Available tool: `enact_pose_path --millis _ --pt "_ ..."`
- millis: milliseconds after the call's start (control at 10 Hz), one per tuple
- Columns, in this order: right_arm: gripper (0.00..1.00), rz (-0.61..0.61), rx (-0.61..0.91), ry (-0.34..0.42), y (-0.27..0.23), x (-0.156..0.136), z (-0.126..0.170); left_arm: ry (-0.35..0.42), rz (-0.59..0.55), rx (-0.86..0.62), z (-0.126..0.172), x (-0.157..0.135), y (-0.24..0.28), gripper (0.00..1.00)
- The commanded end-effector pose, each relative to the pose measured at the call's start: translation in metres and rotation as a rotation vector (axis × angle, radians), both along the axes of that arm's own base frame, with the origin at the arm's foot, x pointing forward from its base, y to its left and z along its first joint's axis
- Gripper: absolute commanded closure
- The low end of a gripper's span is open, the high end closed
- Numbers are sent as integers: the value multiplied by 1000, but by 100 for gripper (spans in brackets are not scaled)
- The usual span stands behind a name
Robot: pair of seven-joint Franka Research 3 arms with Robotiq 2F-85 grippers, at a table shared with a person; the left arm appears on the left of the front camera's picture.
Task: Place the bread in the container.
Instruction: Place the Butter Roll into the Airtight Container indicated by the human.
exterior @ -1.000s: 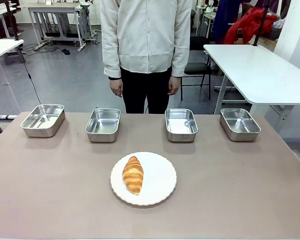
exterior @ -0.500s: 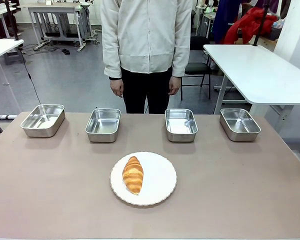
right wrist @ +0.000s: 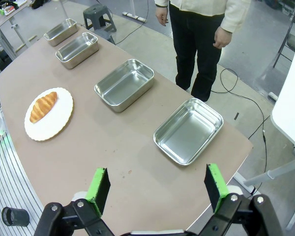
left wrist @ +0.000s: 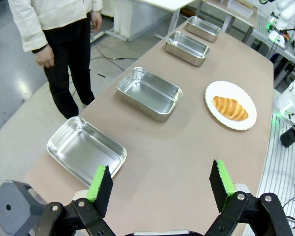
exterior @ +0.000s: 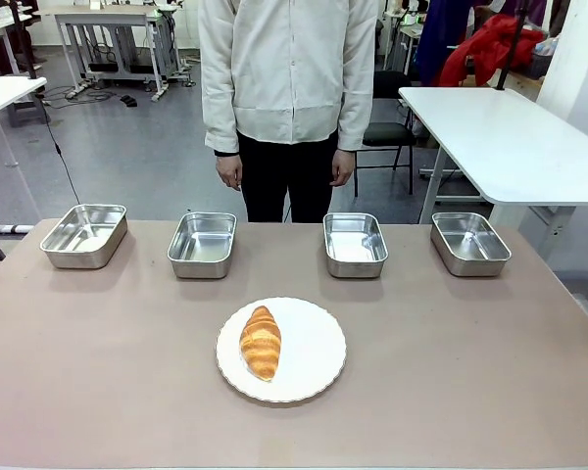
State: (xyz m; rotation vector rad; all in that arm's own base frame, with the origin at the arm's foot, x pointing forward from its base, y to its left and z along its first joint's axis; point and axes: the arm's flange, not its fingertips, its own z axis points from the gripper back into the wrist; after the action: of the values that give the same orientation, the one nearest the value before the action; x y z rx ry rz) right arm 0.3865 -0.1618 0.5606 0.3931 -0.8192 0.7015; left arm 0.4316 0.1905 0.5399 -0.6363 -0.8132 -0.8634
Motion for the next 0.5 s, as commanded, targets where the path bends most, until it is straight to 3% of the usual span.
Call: enact_pose_path --millis 0,400 --pt "0 14 10 -26 0 2 1 -13 -5 -3 2 -2 0 0" --pt "0 14 10 -26 0 2 1 -13 -5 -3 2 -2 0 0"
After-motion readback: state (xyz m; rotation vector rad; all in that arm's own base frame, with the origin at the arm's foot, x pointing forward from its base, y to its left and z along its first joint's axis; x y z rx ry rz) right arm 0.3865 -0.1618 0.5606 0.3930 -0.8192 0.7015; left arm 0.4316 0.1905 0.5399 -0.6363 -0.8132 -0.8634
